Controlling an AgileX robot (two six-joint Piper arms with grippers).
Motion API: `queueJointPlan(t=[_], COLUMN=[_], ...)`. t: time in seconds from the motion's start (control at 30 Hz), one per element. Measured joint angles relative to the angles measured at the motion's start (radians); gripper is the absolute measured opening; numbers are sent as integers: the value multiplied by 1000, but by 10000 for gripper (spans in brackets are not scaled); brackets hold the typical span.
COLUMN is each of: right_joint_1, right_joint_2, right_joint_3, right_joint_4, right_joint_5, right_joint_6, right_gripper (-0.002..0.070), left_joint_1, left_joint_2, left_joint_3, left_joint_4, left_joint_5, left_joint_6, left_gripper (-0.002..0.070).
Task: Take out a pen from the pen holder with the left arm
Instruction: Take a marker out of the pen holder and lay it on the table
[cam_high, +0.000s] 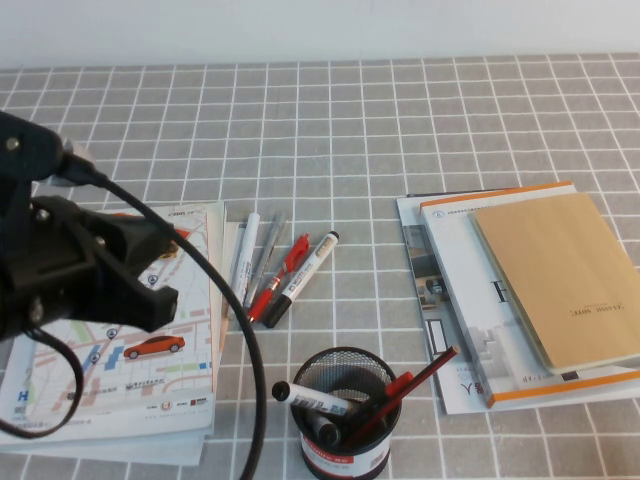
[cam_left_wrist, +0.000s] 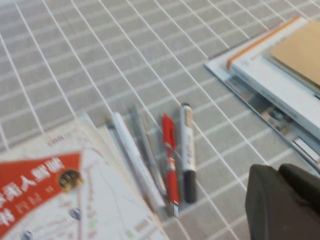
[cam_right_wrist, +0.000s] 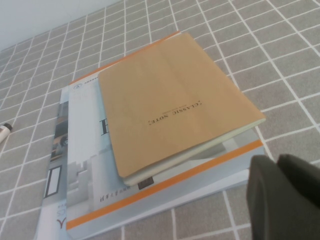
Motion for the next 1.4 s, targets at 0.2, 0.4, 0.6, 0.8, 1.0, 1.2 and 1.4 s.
queueJointPlan(t=[0.2, 0.4, 0.6, 0.8, 1.0, 1.2, 1.4], right_joint_1=[0, 0, 0, 0, 0, 0, 0], right_joint_2=[0, 0, 0, 0, 0, 0, 0], right_joint_3=[0, 0, 0, 0, 0, 0, 0], right_joint_4=[0, 0, 0, 0, 0, 0, 0], right_joint_5=[0, 0, 0, 0, 0, 0, 0], right_joint_6=[0, 0, 0, 0, 0, 0, 0], right_gripper=[-13, -13, -13, -13, -13, -13, -13], left_joint_1=[0, 0, 13, 138, 311, 461, 511], left_joint_2=[0, -57, -258, -488, -669, -849, -947], left_joint_3=[7, 137, 379, 615, 697, 739, 789], left_joint_4=[71, 119, 119, 106, 97, 97, 97], left_joint_5=[-51, -200, -506, -594, -470, -275, -196], left_joint_6=[2, 2, 2, -29, -97, -108, -110], left_gripper=[0, 0, 0, 0, 0, 0, 0])
